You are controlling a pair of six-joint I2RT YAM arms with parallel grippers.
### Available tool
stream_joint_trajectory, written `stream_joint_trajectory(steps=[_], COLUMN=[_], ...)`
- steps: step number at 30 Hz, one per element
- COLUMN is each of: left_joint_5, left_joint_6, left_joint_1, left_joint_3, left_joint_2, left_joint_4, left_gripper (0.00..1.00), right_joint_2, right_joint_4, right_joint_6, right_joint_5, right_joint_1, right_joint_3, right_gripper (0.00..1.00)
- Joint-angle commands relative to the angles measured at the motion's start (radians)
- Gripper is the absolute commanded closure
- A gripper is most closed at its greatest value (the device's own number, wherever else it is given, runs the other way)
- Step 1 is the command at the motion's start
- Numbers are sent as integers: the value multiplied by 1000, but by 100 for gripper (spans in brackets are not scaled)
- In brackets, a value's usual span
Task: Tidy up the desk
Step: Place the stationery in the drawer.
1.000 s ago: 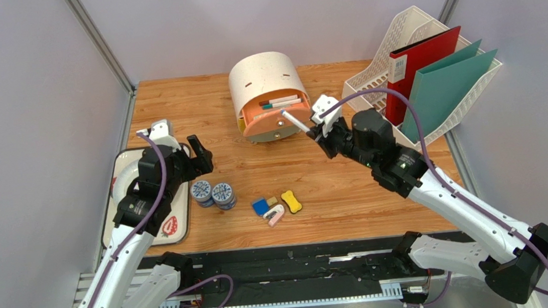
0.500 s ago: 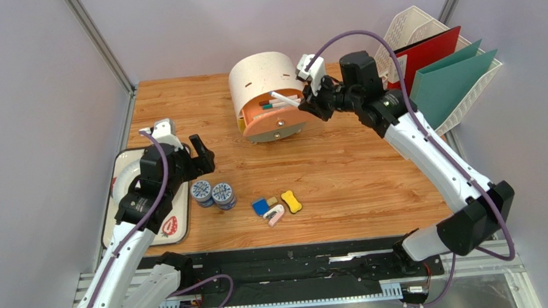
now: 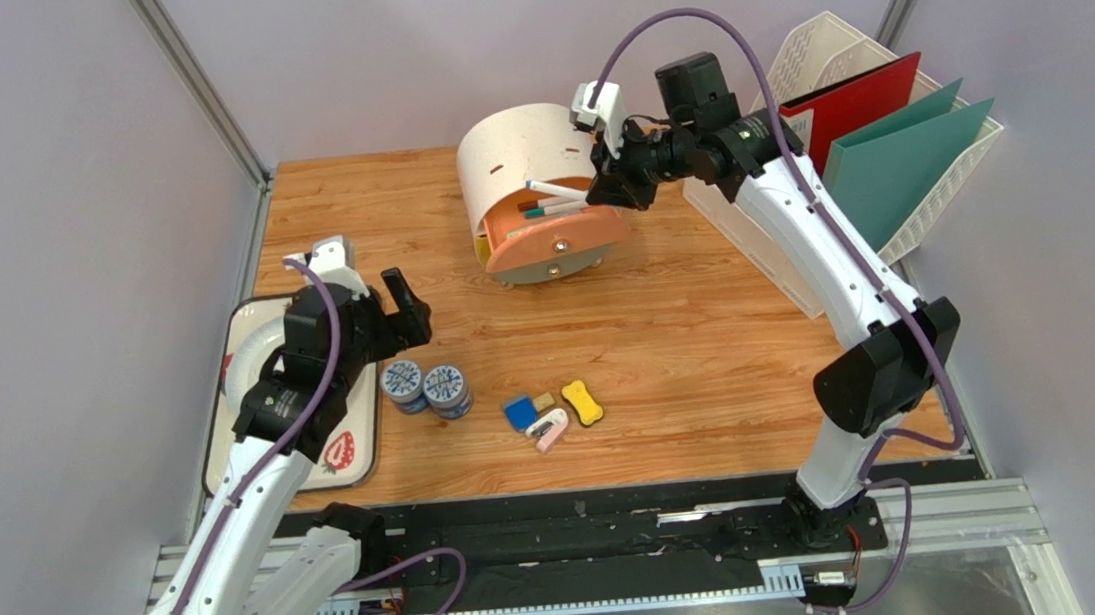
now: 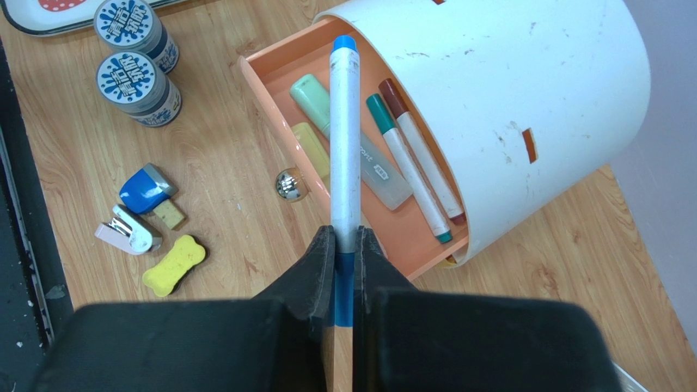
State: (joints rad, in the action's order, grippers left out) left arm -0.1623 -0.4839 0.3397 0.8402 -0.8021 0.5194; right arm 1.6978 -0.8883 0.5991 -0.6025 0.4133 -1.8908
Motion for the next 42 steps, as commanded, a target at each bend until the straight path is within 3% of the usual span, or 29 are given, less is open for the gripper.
stream_joint_trajectory(steps=[1,17,23,31,38,42], left_joint_5=[10,12,14,24,66,128], left_joint_6=[15,7,5,7,7,14], left_joint_1=[-5,-5,-5,-5,-7,-10], left_joint_3=[23,23,25,42,83,132], left_joint_2=[0,-12,-16,-20,-58,-126], left_joint_4=[-32,-33,-36,-38,-71,-107], left_gripper=[1,1,1,1,1,1], right_joint_2=[60,192,203,76,-76,-211], right_joint_4=[-104,-83,0,279,400,586], right_joint_6=[53,24,-40,-145,-272,-484], right_joint_5=[-43,7,44,81,156,248], right_joint_1=[-5,-5,-5,-4,-5,-4], right_joint_3=[-94,-192,-176,-18,111,289], right_gripper=[97,89,80,48,45,42])
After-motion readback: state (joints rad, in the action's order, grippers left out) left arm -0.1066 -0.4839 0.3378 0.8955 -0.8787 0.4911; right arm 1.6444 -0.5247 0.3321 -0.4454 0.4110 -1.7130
